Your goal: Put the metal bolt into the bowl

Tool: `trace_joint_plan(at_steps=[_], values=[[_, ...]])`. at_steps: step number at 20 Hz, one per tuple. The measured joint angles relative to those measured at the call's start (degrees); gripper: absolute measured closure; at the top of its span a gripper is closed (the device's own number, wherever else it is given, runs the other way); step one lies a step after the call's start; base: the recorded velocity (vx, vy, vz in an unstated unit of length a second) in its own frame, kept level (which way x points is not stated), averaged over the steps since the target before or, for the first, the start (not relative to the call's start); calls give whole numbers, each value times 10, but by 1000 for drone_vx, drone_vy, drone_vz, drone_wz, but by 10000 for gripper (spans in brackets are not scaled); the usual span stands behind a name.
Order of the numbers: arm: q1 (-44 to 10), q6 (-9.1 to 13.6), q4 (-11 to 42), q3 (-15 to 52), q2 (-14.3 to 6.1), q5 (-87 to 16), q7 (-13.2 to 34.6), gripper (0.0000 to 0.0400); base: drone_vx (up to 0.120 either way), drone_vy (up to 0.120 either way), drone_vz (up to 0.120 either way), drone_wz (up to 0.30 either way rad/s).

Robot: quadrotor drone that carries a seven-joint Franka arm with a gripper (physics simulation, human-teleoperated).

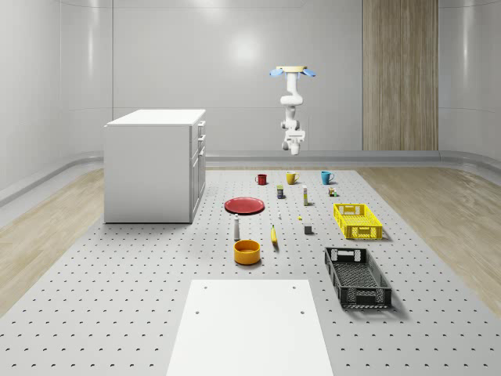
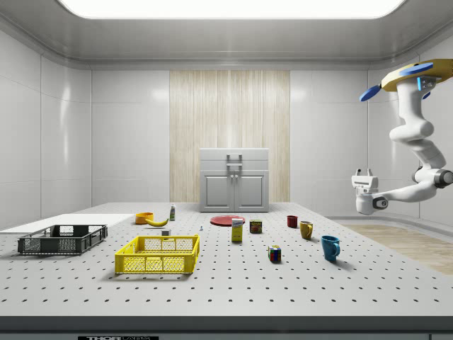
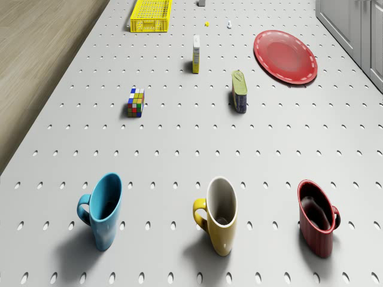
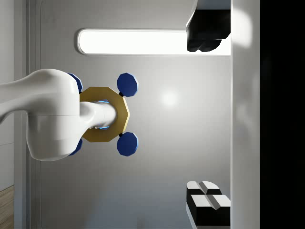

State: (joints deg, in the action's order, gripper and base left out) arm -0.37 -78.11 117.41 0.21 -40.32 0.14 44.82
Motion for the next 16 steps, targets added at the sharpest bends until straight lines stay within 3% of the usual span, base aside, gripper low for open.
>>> trace_joint_plan(at_steps=[11, 16], values=[[-1, -1, -3, 1, 0, 0, 0, 0, 0, -120, 0, 0], [-1, -3, -2, 1, -2, 0, 0, 0, 112, -120, 0, 0]])
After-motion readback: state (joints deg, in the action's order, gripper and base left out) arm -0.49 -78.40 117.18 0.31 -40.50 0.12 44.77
